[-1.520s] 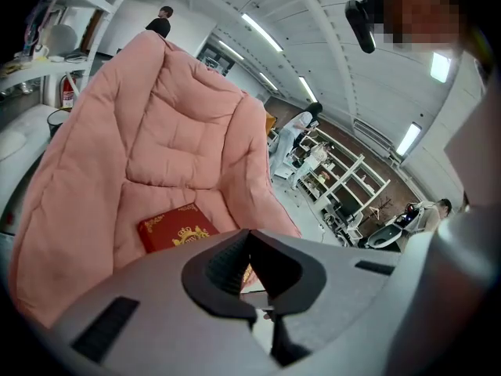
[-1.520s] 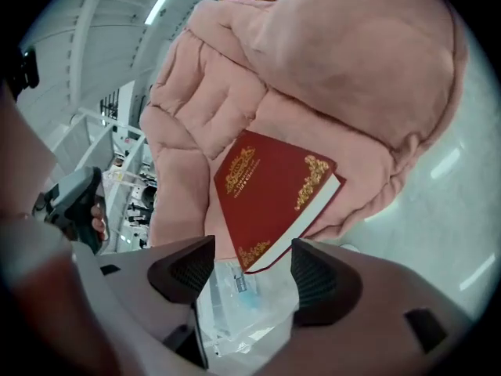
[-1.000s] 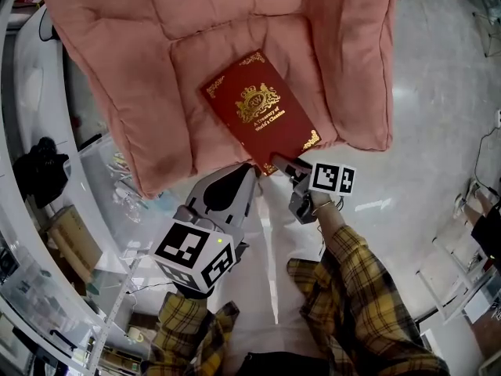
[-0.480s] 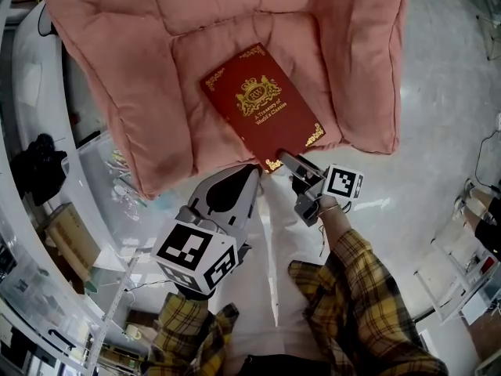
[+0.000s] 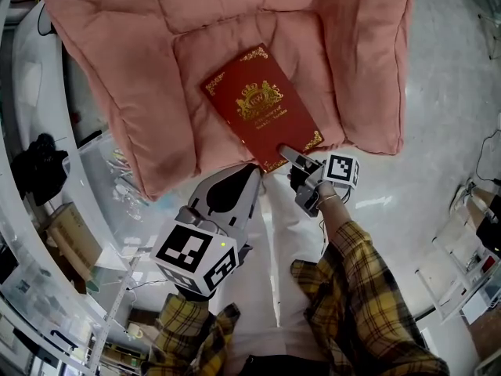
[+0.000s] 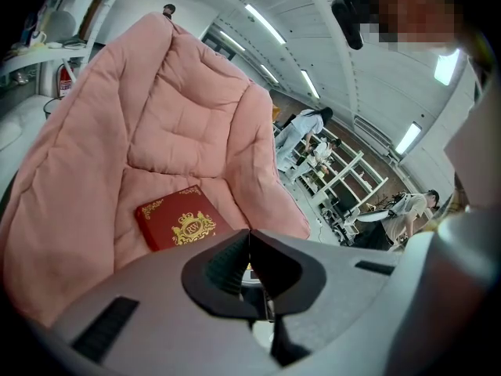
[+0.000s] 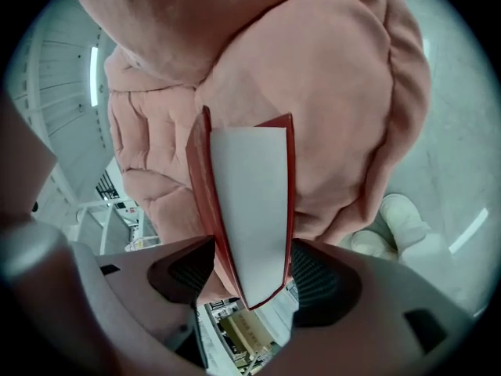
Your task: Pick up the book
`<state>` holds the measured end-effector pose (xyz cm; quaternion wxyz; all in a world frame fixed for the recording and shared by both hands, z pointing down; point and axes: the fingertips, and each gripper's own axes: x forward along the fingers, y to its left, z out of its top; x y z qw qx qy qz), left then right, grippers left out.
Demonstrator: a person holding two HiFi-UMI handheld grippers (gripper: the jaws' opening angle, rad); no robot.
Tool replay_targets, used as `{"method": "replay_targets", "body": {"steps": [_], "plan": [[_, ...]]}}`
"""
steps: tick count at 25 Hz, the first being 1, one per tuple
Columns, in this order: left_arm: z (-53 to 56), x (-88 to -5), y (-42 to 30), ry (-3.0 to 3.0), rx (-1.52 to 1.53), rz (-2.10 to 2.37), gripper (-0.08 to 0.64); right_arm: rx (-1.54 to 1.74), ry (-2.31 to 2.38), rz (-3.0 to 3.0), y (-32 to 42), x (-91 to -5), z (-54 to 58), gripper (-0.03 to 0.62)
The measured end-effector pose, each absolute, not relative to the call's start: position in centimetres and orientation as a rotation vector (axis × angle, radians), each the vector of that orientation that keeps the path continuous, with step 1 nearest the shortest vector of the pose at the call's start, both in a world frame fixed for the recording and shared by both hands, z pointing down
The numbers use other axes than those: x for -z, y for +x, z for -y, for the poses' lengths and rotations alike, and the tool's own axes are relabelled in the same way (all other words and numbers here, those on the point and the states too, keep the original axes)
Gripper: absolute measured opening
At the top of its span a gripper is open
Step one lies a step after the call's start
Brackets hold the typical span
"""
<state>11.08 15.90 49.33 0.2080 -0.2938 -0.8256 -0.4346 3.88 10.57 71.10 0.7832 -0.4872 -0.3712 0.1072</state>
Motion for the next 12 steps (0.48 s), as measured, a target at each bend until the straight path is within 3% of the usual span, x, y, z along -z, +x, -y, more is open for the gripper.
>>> {"method": "replay_targets", "body": {"steps": [12], "plan": [[-14.3, -50.7, 11.3, -0.818, 1.207, 2.293, 0.003, -0.291, -1.275, 0.891, 3.6, -69.5, -10.1, 0.287]]}}
